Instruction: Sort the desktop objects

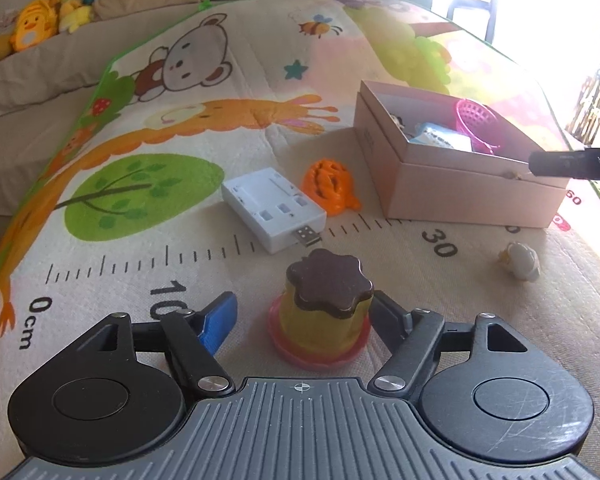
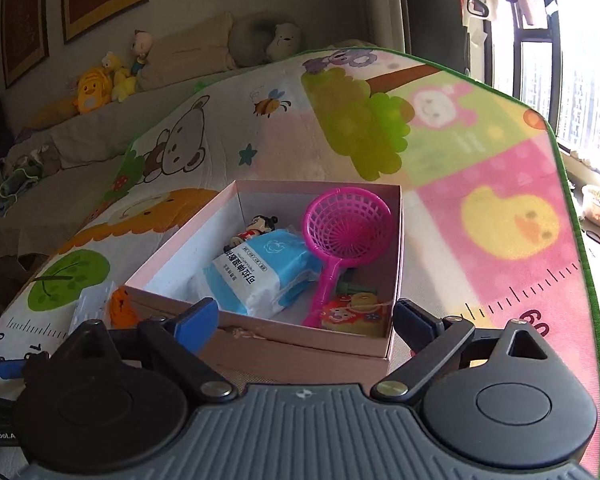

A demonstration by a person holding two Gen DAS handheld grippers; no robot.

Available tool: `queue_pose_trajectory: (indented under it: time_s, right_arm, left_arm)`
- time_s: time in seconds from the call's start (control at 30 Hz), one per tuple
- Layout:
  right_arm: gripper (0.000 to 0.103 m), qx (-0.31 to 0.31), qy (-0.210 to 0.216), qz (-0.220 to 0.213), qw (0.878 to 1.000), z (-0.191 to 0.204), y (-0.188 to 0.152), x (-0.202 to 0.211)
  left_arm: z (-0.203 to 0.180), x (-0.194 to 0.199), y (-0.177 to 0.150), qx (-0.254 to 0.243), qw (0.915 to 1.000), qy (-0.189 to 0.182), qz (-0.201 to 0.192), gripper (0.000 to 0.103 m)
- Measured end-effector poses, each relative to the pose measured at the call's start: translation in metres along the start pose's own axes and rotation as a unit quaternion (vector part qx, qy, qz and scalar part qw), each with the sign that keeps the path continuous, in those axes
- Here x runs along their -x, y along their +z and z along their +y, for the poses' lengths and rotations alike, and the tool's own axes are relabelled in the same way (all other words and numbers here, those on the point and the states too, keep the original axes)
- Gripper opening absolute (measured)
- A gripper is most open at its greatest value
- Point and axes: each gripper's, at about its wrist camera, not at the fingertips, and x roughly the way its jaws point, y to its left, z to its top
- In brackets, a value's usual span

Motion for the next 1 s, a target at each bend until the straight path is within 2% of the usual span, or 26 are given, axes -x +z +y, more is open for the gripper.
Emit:
queue_pose_trajectory:
  time_s: [0.03, 0.1, 0.3, 0.47, 0.57, 0.63, 1.0]
  right_arm:
    - [0.095, 0.009, 0.000, 0.001, 1.000, 0.003, -0.005, 0.006]
    - [0.095, 0.023, 0.012, 0.019, 0.999, 0.008, -0.018, 0.014]
    - [0.095, 0.026, 0.026, 0.073, 0.997, 0.017, -0.058, 0.019]
    - [0.096, 0.017, 0.021, 0.080, 0.996, 0.022, -0.071, 0.018]
    - [0.097, 0.013, 0.025, 0.082, 0.996, 0.025, -0.073, 0.019]
    - [0.098, 0.022, 0.017, 0.081, 0.996, 0.030, -0.074, 0.019]
    - [0.095, 0.059, 0.022, 0.069, 0.996, 0.043, -0.076, 0.023]
  left_arm:
    - [-0.001, 0.000, 0.001, 0.000, 1.0000, -0.004, -0.001, 0.059]
    - [-0.006, 0.000, 0.003, -0.003, 0.9999, -0.010, -0.004, 0.055]
    - [-0.023, 0.013, -0.010, -0.025, 0.9980, -0.058, 0.001, 0.055]
    - [-0.035, 0.027, -0.025, -0.042, 0.9939, -0.100, 0.019, 0.058]
    - [-0.035, 0.033, -0.032, -0.050, 0.9945, -0.090, 0.018, 0.069]
    - [-0.033, 0.036, -0.034, -0.049, 0.9964, -0.067, 0.016, 0.081]
    - [-0.028, 0.025, -0.023, -0.027, 0.9983, -0.046, 0.022, 0.083]
